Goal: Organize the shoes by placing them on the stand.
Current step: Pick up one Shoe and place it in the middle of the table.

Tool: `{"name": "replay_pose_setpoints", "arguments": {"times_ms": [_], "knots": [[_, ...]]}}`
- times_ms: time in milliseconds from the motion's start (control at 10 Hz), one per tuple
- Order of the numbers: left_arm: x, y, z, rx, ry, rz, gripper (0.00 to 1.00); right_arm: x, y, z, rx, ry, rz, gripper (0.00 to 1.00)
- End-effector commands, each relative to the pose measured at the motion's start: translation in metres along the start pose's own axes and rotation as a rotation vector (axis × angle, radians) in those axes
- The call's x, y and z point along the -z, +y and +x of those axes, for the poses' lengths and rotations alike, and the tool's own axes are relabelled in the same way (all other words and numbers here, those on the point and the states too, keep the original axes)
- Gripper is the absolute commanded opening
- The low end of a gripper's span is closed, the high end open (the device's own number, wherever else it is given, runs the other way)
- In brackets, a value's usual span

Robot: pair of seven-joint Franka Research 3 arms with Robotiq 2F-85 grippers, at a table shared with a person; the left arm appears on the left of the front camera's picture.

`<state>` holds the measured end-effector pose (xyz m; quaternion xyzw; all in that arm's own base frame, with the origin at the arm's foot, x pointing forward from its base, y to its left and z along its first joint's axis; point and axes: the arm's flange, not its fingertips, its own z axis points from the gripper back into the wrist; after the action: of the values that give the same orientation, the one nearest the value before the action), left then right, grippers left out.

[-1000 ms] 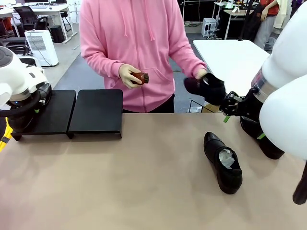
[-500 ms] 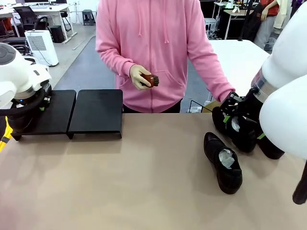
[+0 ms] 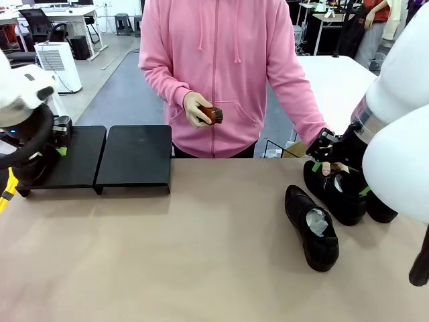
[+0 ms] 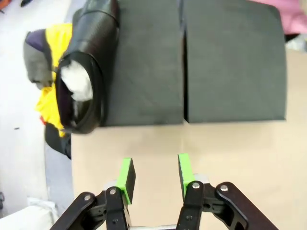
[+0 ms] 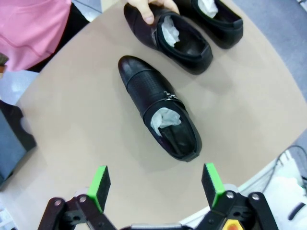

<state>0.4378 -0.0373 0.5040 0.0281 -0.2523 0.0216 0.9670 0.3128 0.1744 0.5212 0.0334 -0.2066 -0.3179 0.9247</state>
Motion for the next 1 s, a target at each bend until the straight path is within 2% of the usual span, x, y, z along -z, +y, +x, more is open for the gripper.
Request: {"name": "replay_pose_setpoints", "arguments": {"times_ms": [0, 200, 300, 400, 500, 700, 800, 900], "knots": [[-0.028, 0.018, -0.018, 0.062, 0.031, -0.072, 0.49, -0.001, 0.004, 0.002, -0.007, 0.012, 0.022, 1.0], [-0.039, 0.01, -0.036, 0.227, 0.181, -0.204, 0.49, -0.001, 0.004, 0.002, -0.007, 0.012, 0.022, 1.0], [-0.037, 0.005, -0.042, 0.32, 0.272, -0.225, 0.49, -0.001, 0.004, 0.002, -0.007, 0.012, 0.022, 1.0], [-0.034, 0.0, -0.049, 0.369, 0.311, -0.206, 0.49, 0.0, 0.0, 0.0, 0.0, 0.0, 0.0, 1.0], [-0.031, -0.004, -0.053, 0.409, 0.345, -0.191, 0.49, 0.0, -0.002, -0.007, -0.076, -0.019, -0.014, 1.0], [-0.025, -0.005, -0.049, 0.381, 0.356, -0.195, 0.49, 0.007, -0.004, -0.016, -0.185, 0.052, -0.034, 1.0], [-0.026, -0.01, -0.064, 0.381, 0.357, -0.221, 0.49, 0.015, -0.003, -0.021, -0.226, 0.075, -0.054, 1.0], [-0.026, -0.01, -0.064, 0.381, 0.357, -0.221, 0.49, 0.028, -0.001, -0.027, -0.276, 0.088, -0.085, 1.0]]}}
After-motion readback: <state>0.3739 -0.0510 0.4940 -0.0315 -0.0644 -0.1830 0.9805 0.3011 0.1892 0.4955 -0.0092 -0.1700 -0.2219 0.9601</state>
